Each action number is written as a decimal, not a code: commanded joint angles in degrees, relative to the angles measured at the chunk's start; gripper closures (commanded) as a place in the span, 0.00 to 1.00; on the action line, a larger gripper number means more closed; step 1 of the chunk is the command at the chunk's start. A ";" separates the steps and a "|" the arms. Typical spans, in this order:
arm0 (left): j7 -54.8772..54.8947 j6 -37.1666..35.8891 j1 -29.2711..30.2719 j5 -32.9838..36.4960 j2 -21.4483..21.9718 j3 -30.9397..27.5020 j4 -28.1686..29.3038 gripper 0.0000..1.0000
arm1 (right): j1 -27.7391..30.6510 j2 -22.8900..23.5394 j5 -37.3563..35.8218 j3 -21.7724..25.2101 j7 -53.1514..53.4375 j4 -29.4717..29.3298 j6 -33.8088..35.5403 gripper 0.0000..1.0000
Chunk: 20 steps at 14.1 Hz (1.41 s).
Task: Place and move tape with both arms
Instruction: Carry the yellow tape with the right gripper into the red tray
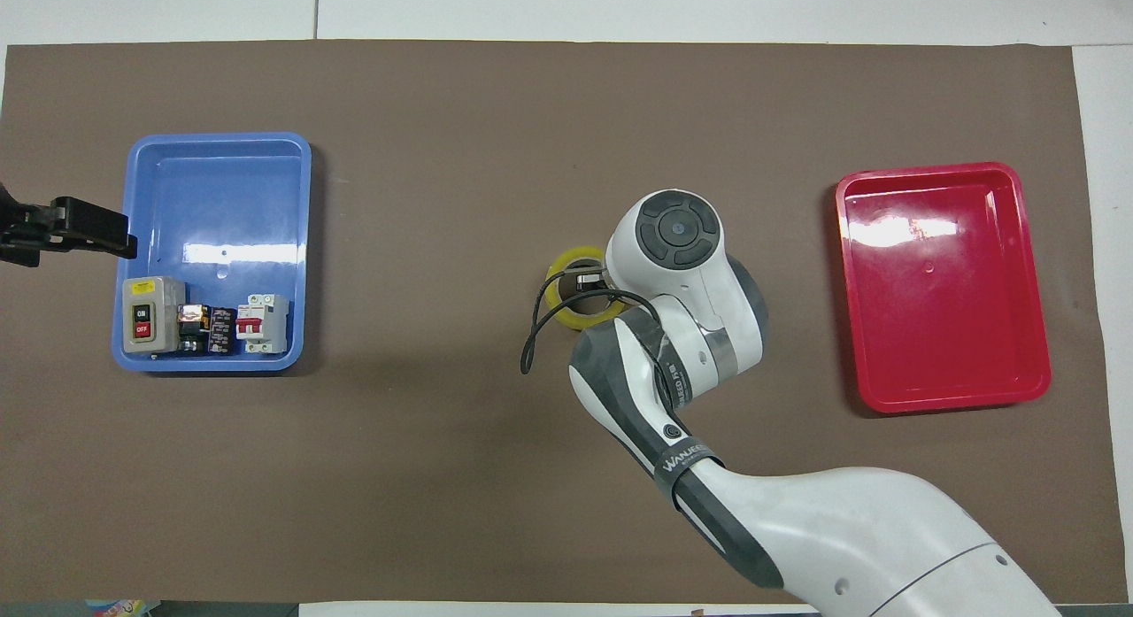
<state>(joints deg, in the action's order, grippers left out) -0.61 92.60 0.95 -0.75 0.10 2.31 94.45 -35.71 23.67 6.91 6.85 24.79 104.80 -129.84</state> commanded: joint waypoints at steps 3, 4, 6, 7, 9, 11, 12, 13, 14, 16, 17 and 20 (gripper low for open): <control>0.53 1.27 0.01 1.10 1.48 -0.20 1.70 0.00 | 5.63 -4.66 1.09 0.00 -2.98 -5.22 11.95 1.00; 0.53 0.66 0.02 1.10 1.57 -0.20 1.70 0.00 | 8.26 -7.29 1.09 0.09 -6.13 -4.96 14.41 1.00; 0.53 0.82 0.10 1.10 1.57 -0.20 1.70 0.00 | 14.93 -10.47 1.09 0.18 -12.20 -4.78 20.13 1.00; 0.53 0.83 0.10 1.10 1.57 -0.20 1.70 0.00 | 18.27 -11.61 1.09 0.18 -14.83 -4.61 22.24 1.00; 0.53 0.74 0.10 1.10 1.57 -0.20 1.70 0.00 | 25.65 -12.15 0.92 0.36 -20.89 -4.43 24.54 1.00; 0.53 0.74 0.10 1.10 1.57 -0.20 1.70 0.00 | 30.94 -12.24 0.31 0.44 -27.40 -3.03 23.67 1.00; 0.53 0.74 0.10 1.10 1.57 -0.20 1.70 0.00 | 33.40 -12.24 0.13 0.44 -28.65 -2.67 23.14 1.00; 0.53 0.74 0.10 1.10 1.57 -0.20 1.70 0.00 | 34.90 -12.24 -1.09 0.44 -29.79 -2.41 21.92 1.00; 0.53 0.74 0.10 1.10 1.57 -0.20 1.70 0.00 | 36.05 -12.15 -3.45 0.44 -30.41 -2.06 20.69 1.00; 0.53 0.74 0.10 1.10 1.57 -0.20 1.70 0.00 | 38.25 -11.02 -8.29 0.36 -33.38 -2.14 20.15 1.00; 0.53 0.74 0.10 1.10 1.57 -0.20 1.70 0.00 | 39.82 -10.49 -8.57 0.36 -35.84 -1.01 17.63 1.00; 0.53 0.74 0.10 1.10 1.57 -0.20 1.70 0.00 | 41.51 -7.94 -9.28 0.36 -37.53 0.22 14.62 1.00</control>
<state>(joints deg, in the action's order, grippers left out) -0.61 92.60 1.03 -0.69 0.10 2.20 94.45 4.48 14.89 -1.54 8.07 -11.01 103.92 -113.09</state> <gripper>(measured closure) 0.000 0.789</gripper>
